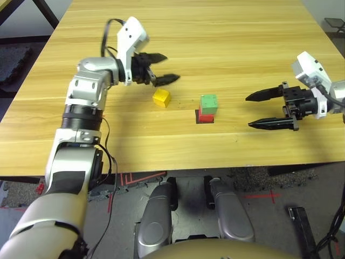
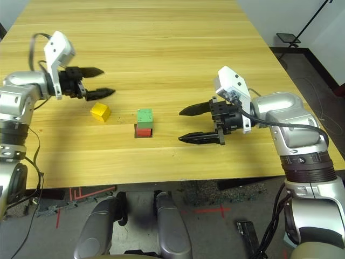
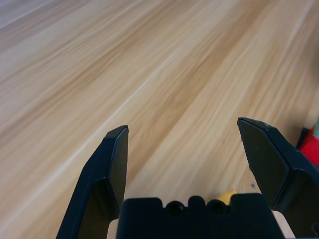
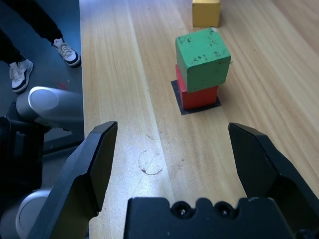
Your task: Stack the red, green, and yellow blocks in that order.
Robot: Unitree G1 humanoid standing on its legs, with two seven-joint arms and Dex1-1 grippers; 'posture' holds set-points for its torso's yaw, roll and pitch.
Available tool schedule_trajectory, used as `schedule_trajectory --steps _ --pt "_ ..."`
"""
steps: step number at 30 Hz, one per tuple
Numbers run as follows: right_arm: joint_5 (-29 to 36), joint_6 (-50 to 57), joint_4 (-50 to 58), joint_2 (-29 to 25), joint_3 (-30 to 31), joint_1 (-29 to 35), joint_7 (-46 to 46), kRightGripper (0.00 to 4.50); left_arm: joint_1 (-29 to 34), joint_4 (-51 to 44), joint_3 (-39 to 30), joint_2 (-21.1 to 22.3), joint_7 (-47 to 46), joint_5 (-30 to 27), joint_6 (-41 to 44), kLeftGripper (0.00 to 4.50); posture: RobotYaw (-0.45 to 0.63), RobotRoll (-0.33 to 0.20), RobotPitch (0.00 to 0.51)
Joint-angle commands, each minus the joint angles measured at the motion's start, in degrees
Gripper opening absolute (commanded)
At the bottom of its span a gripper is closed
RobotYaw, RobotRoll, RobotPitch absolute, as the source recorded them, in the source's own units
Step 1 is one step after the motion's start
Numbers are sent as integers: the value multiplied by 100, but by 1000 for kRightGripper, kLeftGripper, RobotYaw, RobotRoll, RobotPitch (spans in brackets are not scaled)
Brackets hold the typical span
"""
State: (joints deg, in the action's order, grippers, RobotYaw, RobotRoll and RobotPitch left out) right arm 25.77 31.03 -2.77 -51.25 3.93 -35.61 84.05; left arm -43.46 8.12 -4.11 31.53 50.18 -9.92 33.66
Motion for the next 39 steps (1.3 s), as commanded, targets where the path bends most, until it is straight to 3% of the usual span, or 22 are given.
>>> schedule_trajectory --steps 1,7,18,31,39 --pt "55 44 123 -34 -56 162 -32 4500 601 -1275 -124 -145 -850 -7 800 4477 156 87 243" --pt "68 33 97 -71 -125 252 -61 4500 1301 -2369 -384 -809 -2060 -54 1498 4477 162 90 244" --pt "66 14 67 -10 -105 257 -104 4500 1837 -2388 -211 -882 -2527 -27 1348 4477 169 88 244" --pt "17 -16 -12 -15 -64 175 -84 4500 1870 -2338 53 -1283 -2775 -110 1336 4477 165 80 246" --pt "17 -15 12 -1 -51 171 -90 4500 2139 -2034 265 -1240 -2802 5 1029 4477 158 75 243"
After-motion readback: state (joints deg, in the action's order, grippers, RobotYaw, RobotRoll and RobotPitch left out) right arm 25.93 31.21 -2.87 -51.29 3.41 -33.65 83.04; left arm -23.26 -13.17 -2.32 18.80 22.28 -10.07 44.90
